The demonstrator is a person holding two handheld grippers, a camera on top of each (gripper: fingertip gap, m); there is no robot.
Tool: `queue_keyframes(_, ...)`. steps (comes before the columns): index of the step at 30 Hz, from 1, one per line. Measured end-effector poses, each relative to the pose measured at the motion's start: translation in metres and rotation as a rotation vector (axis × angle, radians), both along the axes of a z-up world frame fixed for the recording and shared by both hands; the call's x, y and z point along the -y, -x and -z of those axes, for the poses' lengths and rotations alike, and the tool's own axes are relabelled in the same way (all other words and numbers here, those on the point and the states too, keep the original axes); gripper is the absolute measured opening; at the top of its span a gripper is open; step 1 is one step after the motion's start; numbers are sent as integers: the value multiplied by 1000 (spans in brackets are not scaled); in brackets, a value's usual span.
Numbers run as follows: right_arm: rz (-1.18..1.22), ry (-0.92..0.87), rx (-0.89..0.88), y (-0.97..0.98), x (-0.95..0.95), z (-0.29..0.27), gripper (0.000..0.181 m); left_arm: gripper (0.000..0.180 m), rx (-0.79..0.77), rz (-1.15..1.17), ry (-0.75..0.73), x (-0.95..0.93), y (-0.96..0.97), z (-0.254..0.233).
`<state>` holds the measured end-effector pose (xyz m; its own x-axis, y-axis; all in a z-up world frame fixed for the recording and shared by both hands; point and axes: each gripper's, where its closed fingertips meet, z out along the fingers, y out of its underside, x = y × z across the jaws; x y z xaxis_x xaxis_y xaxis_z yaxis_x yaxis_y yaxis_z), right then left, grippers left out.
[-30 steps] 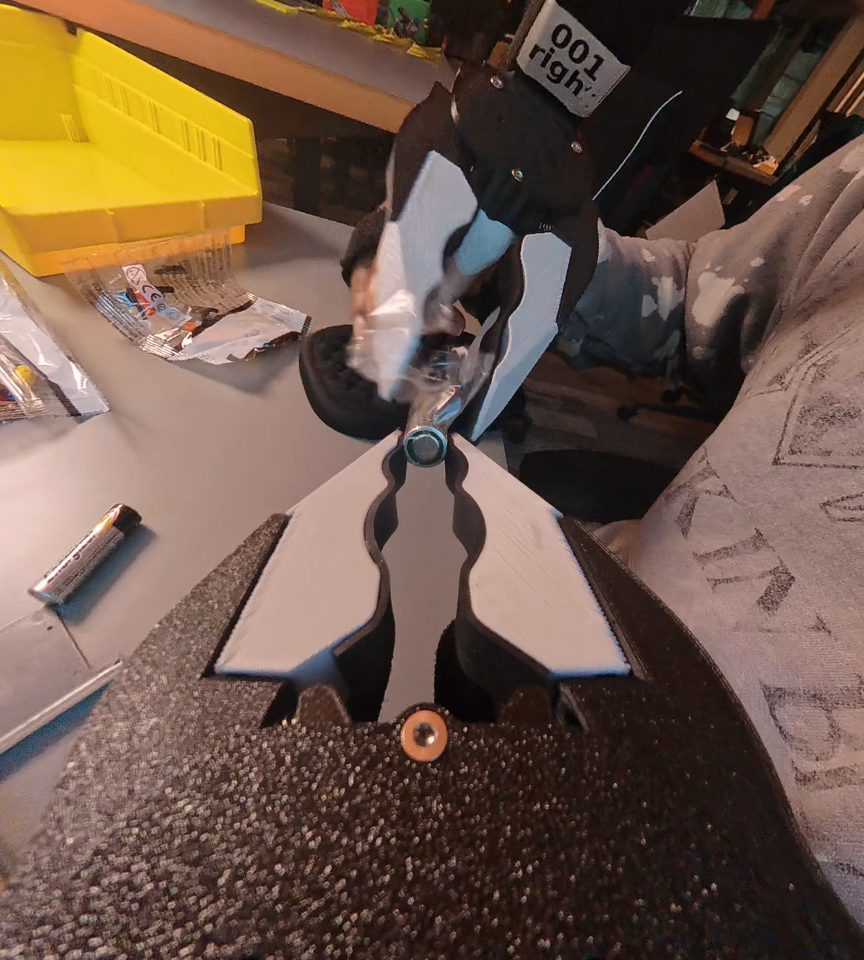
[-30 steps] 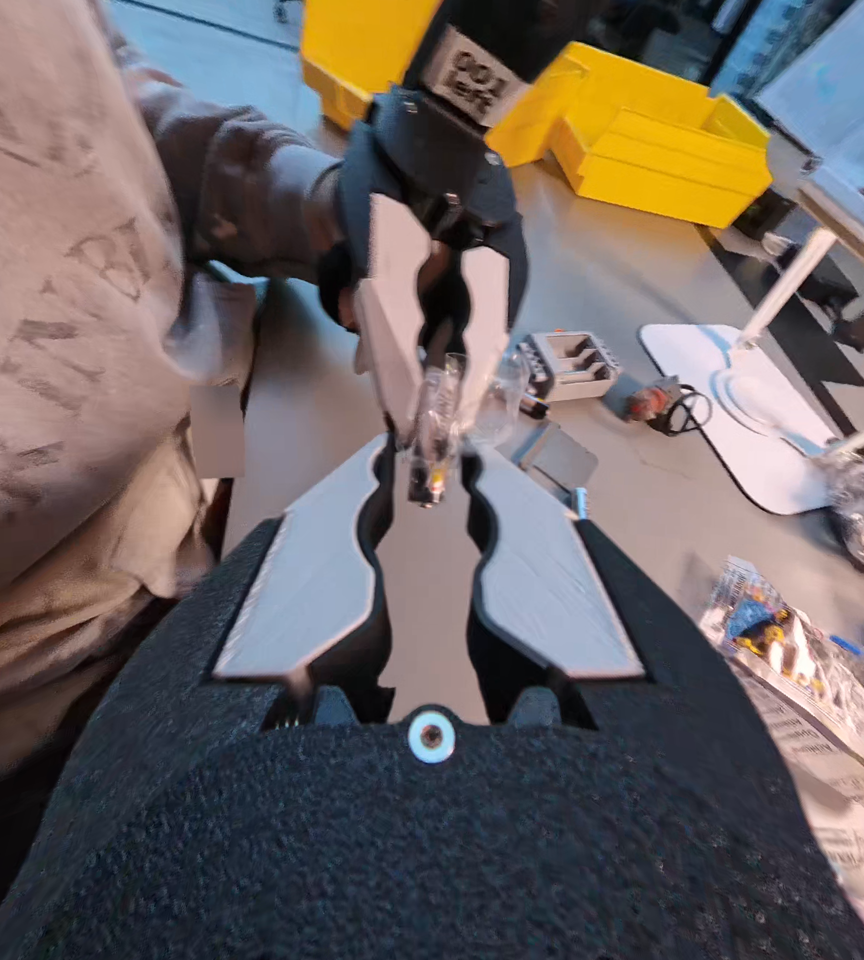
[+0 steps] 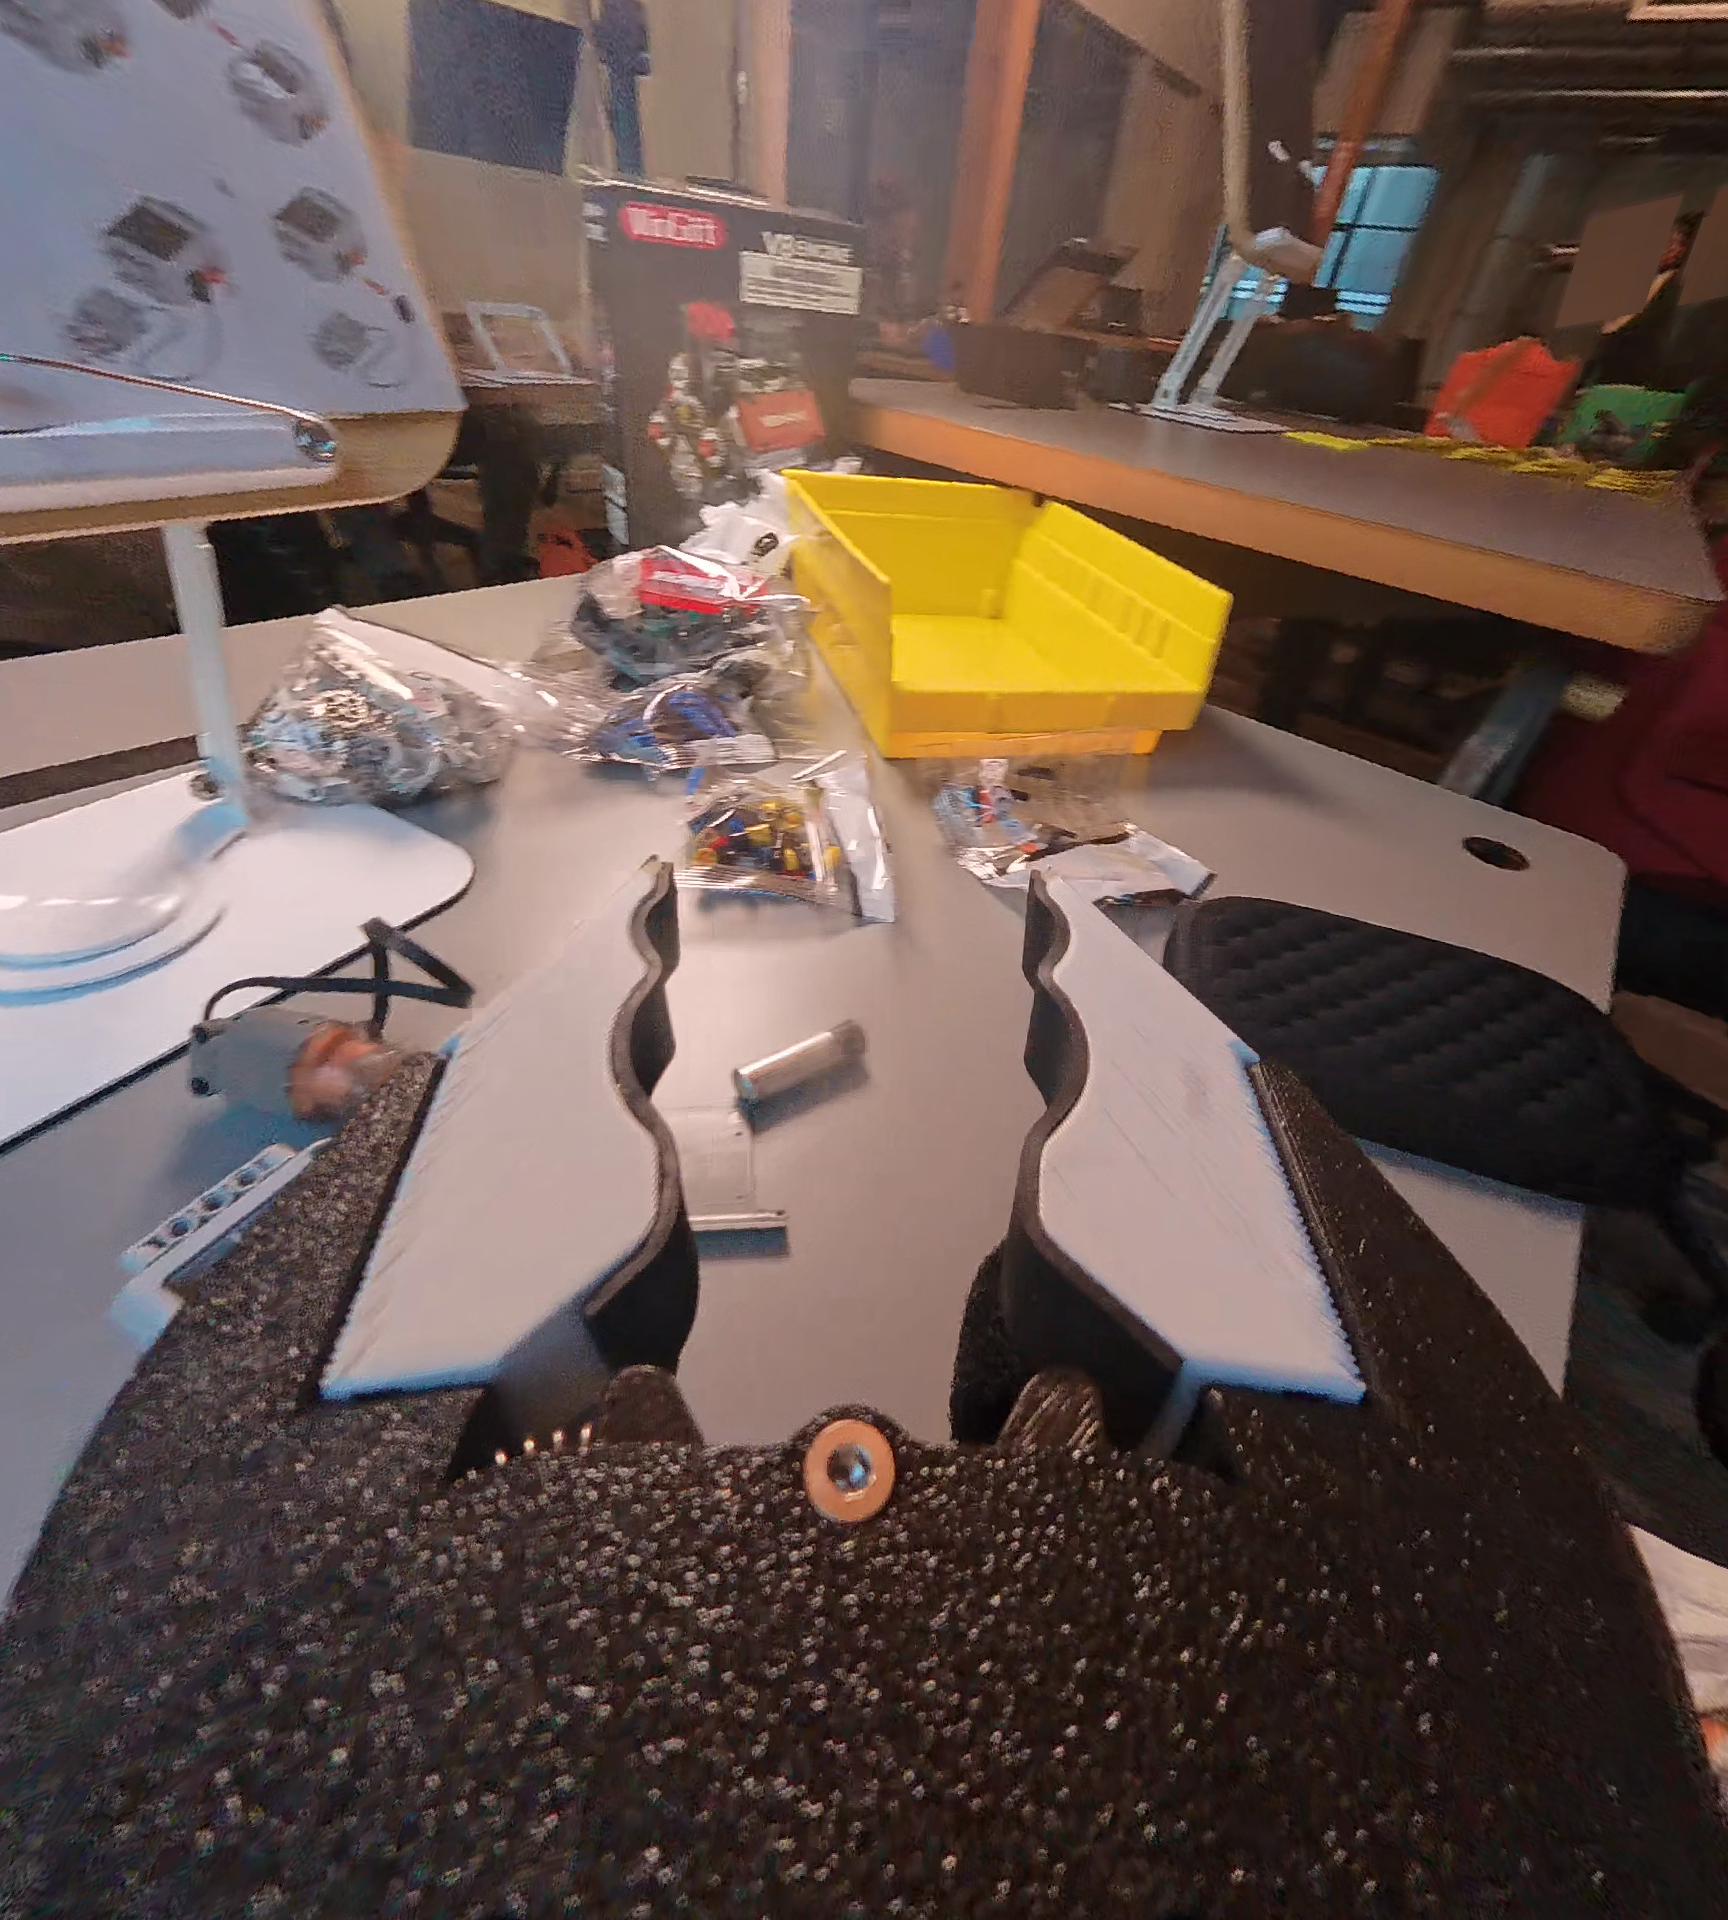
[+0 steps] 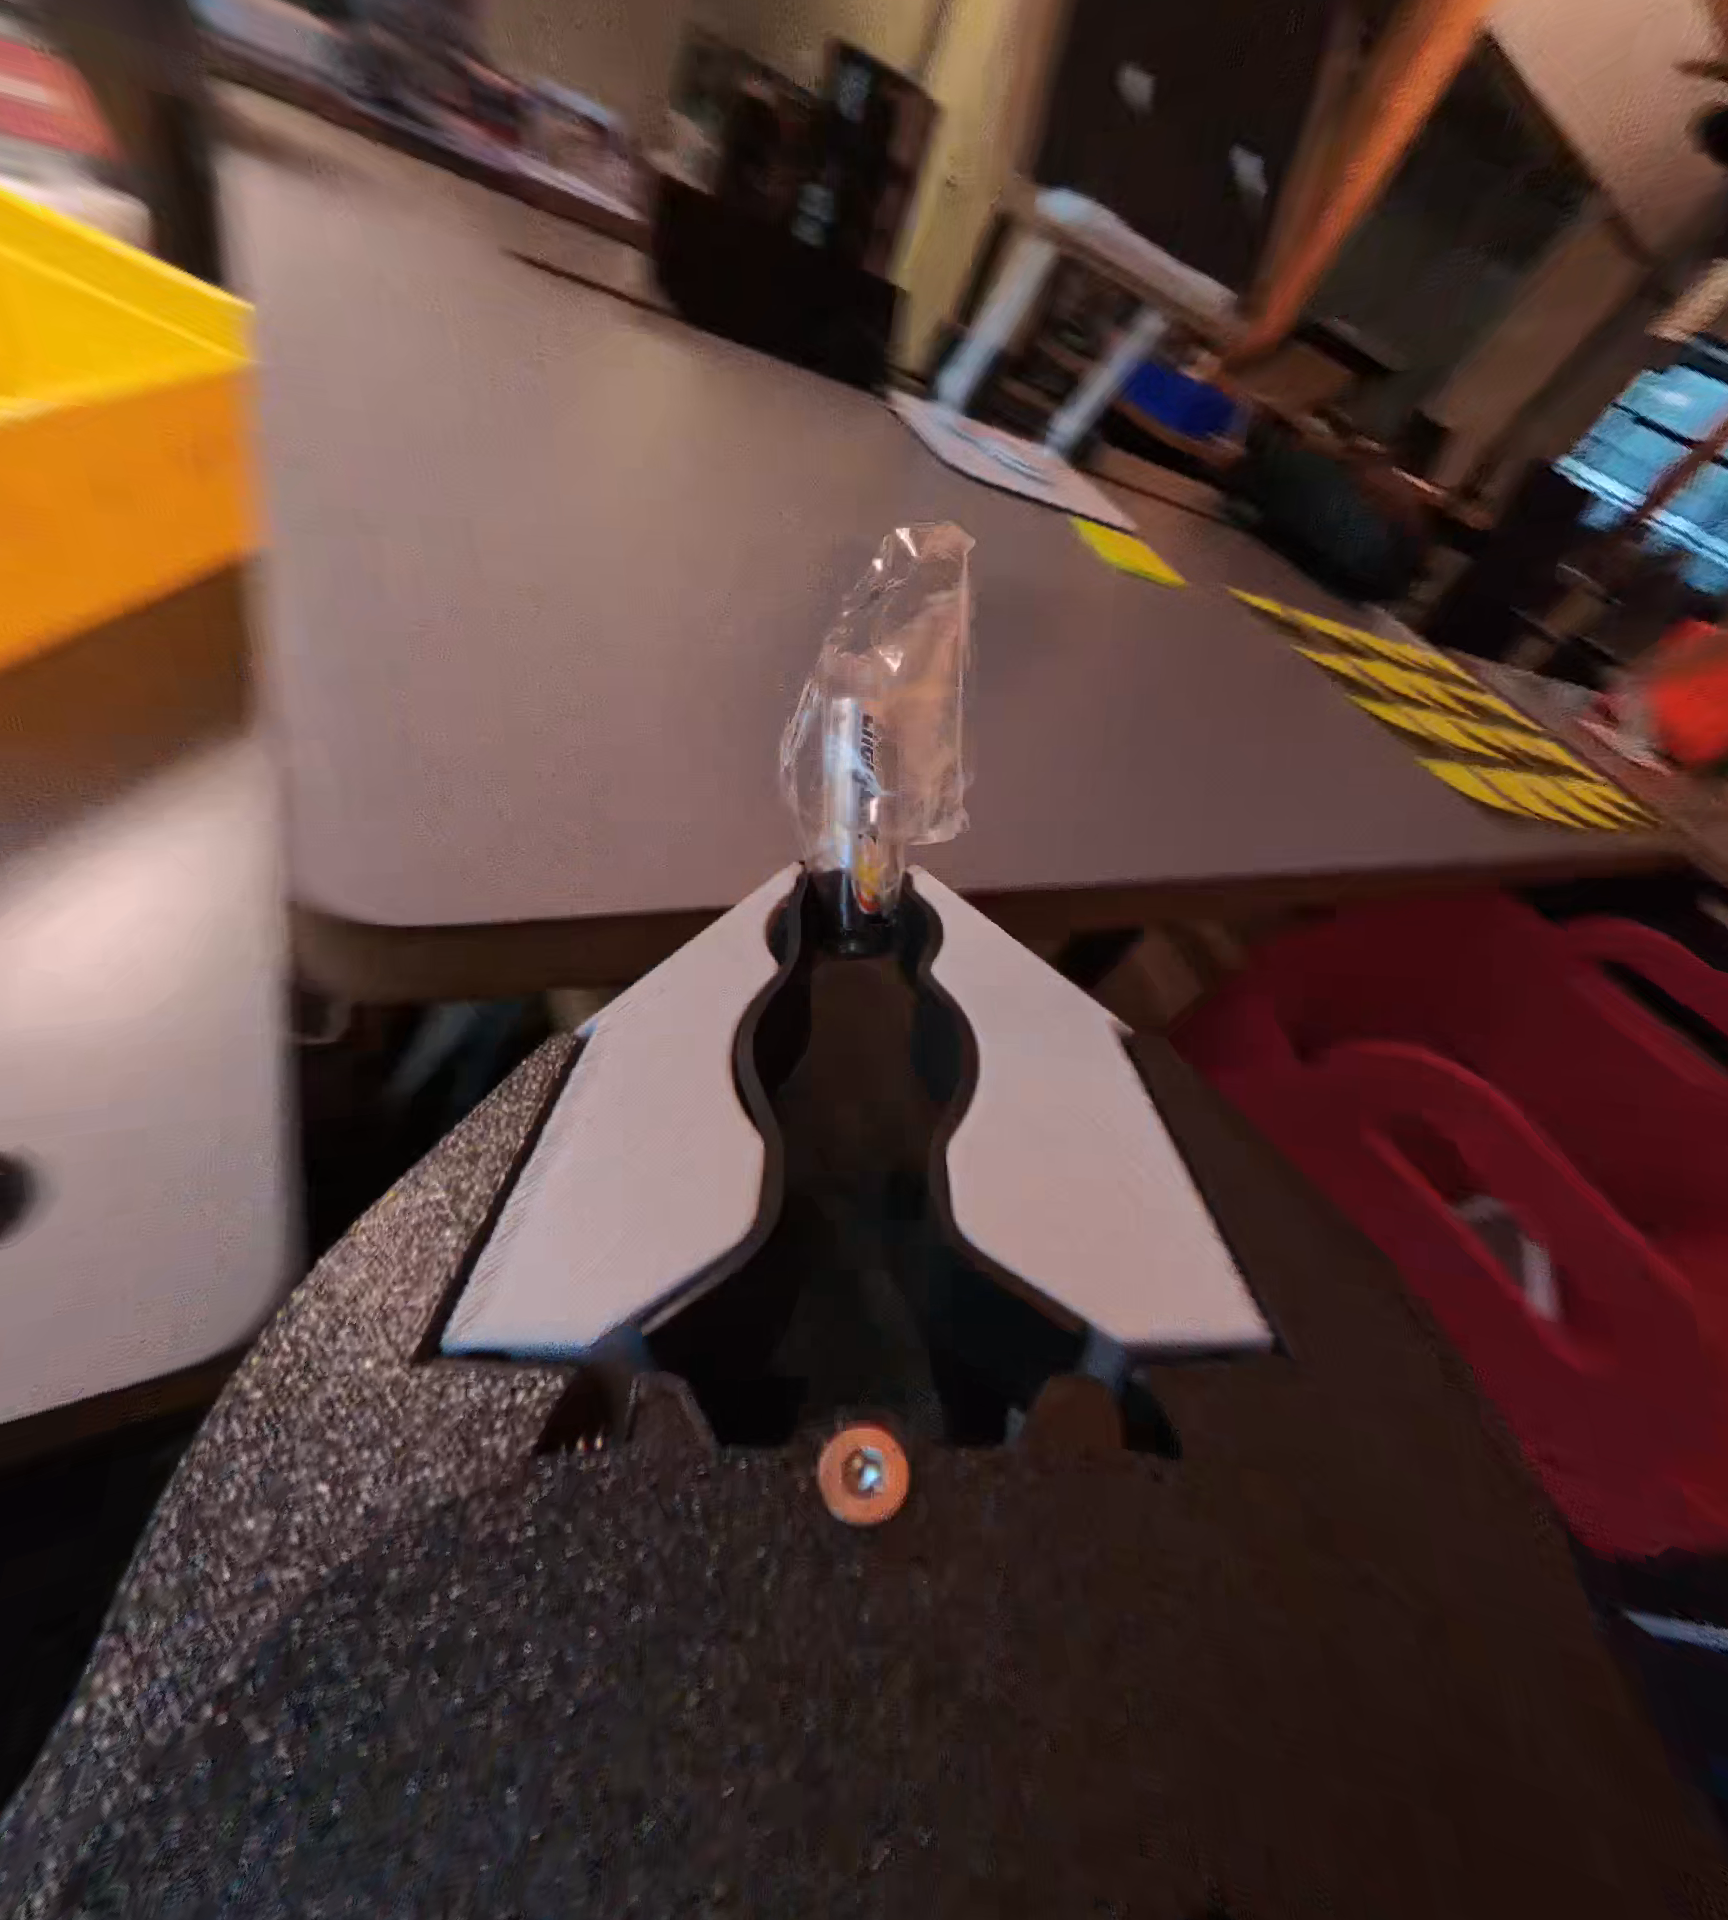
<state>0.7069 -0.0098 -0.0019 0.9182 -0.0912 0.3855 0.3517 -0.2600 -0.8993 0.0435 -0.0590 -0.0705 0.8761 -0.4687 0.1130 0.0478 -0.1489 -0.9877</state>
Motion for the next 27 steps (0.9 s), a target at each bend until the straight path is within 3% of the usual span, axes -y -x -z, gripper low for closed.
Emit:
queue_keyframes(5,380,107,3,-205,-12,-8,13,64,-58,-132,48,-13,20,6)
queue_keyframes(13,639,444,-171,-362,-39,29,13,61,-41,-294,150,-7,35,25)
queue_keyframes(17,713,489,-230,-383,-35,48,16,60,-50,-329,166,-4,38,30)
queue_keyframes(22,699,362,-221,-371,-32,43,38,60,-63,-323,164,-3,45,32)
queue_keyframes(27,325,-1,-149,-251,-54,-31,41,59,-13,-326,138,3,63,25)
